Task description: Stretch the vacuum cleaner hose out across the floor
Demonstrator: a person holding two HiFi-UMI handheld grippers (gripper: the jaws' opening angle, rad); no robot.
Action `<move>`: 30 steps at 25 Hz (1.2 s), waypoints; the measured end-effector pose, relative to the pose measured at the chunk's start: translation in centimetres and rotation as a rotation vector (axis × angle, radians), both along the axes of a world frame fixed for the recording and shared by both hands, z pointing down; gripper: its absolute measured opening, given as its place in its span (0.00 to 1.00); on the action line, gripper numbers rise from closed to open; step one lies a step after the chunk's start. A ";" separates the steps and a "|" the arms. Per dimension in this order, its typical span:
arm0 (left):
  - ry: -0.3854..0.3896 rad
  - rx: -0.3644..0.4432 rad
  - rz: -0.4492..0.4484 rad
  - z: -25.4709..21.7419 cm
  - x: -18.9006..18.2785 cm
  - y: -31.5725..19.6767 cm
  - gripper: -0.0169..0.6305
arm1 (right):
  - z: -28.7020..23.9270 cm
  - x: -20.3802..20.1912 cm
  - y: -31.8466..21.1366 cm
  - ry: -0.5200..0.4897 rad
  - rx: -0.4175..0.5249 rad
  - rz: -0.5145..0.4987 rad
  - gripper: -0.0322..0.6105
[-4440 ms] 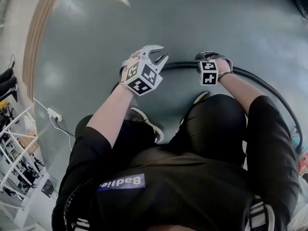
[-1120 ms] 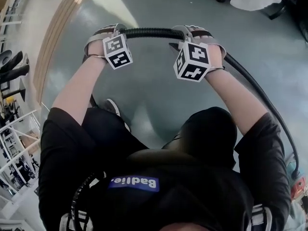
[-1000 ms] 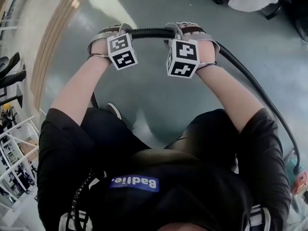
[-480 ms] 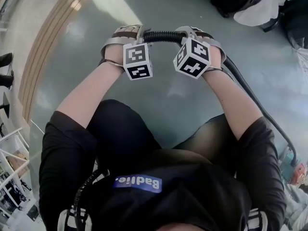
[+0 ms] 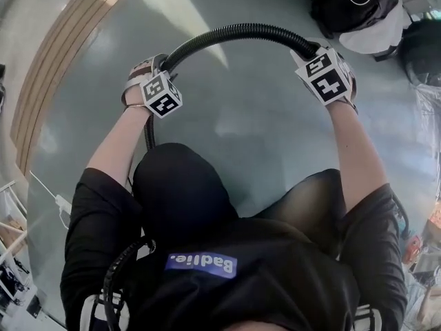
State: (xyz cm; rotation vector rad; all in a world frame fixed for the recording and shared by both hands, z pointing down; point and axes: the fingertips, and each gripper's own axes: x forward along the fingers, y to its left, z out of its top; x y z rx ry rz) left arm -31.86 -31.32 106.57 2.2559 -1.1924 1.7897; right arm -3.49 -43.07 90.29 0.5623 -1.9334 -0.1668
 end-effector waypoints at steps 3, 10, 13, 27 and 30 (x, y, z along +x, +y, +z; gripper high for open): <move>0.043 -0.013 -0.055 1.1 -1.8 0.1 0.40 | 1.7 0.1 0.1 0.075 -0.015 -0.027 0.21; -0.020 -0.056 0.021 0.8 -6.7 -3.2 0.36 | 7.8 -0.4 2.7 0.153 -0.153 -0.064 0.26; -0.075 -0.093 0.083 1.1 -9.4 -5.1 0.36 | 8.4 -1.1 3.9 0.070 -0.256 0.029 0.43; -0.276 -0.127 0.404 5.9 -14.4 -14.0 0.36 | 4.1 7.0 13.3 0.075 -0.217 0.339 0.49; -0.289 -0.175 0.435 8.4 -13.9 -14.7 0.36 | 3.4 10.2 15.7 0.101 -0.219 0.418 0.49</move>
